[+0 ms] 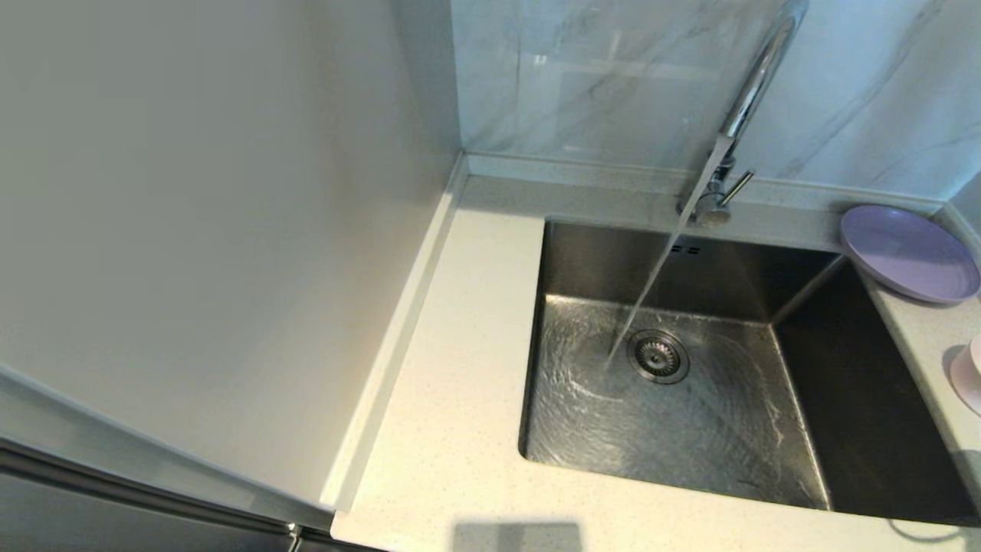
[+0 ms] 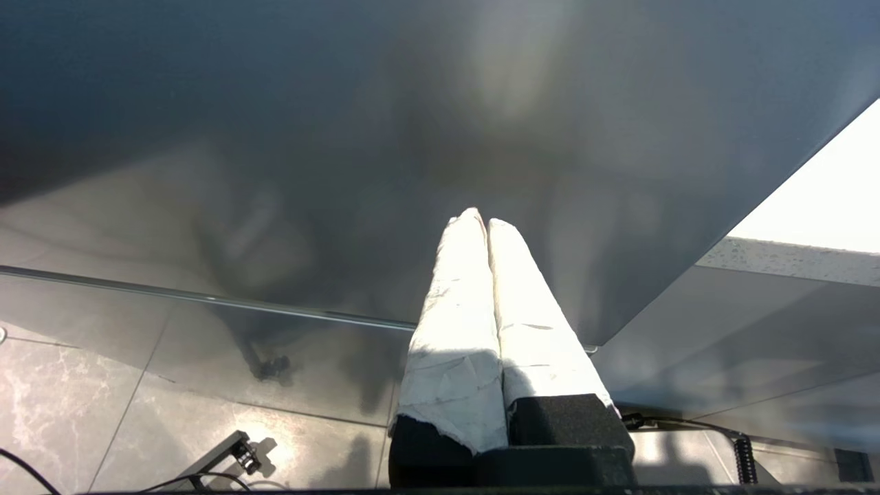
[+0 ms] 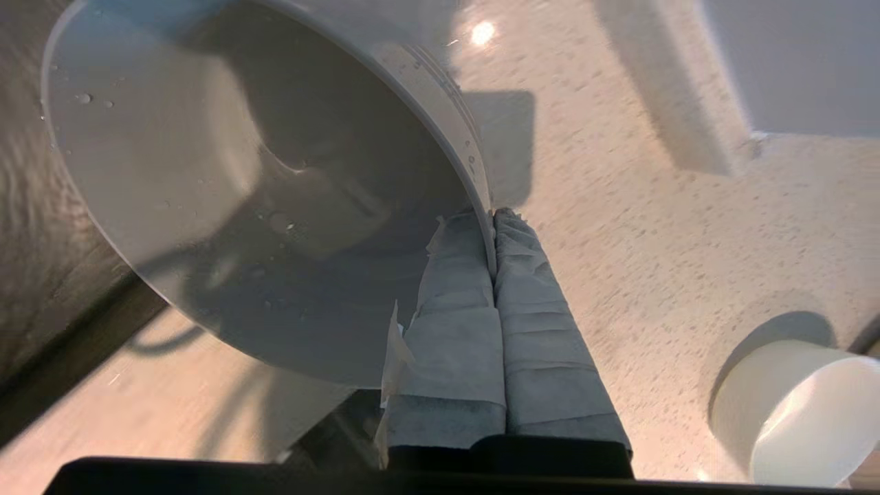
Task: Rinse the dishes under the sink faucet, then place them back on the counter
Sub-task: Place the bowl on the table
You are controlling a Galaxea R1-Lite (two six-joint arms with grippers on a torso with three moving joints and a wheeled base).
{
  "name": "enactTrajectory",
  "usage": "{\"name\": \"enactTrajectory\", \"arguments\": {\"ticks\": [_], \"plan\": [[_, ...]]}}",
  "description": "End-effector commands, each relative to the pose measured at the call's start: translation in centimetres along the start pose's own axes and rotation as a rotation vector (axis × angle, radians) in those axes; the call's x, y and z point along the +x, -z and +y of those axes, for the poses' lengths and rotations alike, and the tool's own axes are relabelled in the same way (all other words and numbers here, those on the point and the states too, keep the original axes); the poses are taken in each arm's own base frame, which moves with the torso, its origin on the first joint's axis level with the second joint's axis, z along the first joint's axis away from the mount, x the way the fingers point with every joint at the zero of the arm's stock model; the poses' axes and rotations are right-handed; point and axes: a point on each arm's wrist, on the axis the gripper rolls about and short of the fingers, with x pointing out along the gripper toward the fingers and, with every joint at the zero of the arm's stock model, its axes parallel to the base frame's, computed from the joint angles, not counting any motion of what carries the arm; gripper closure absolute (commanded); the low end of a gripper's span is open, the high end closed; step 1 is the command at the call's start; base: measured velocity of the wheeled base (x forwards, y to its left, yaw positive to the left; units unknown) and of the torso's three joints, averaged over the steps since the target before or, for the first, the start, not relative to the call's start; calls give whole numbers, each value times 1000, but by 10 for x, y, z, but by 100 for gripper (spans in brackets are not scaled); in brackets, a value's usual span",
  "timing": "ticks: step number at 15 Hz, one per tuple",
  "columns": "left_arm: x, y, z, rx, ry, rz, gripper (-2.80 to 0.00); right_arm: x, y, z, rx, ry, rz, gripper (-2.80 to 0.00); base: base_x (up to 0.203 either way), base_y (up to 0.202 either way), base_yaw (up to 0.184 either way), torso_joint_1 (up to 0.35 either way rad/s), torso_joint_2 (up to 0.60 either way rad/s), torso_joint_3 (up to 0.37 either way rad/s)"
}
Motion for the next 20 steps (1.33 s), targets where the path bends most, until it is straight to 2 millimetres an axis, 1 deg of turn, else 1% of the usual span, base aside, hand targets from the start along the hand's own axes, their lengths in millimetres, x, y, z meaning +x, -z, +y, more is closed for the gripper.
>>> {"name": "enactTrajectory", "arguments": {"ticks": [1,5,10,14,15,20], "plan": [[0,0,0,0,0,0,0,25,-2,-9,19,60,51,0,0,0,0,0,0,0],[0,0,0,0,0,0,0,38,-6,-14,33,86,80,0,0,0,0,0,0,0],[0,0,0,0,0,0,0,44,-7,-15,37,90,104,0,0,0,0,0,0,0],[0,0,0,0,0,0,0,50,-14,-19,55,111,47,0,0,0,0,0,0,0],[0,0,0,0,0,0,0,51,-14,-20,57,123,42,-280,0,0,0,0,0,0],[0,0,0,0,0,0,0,52,-15,-23,80,136,30,-280,0,0,0,0,0,0]]}}
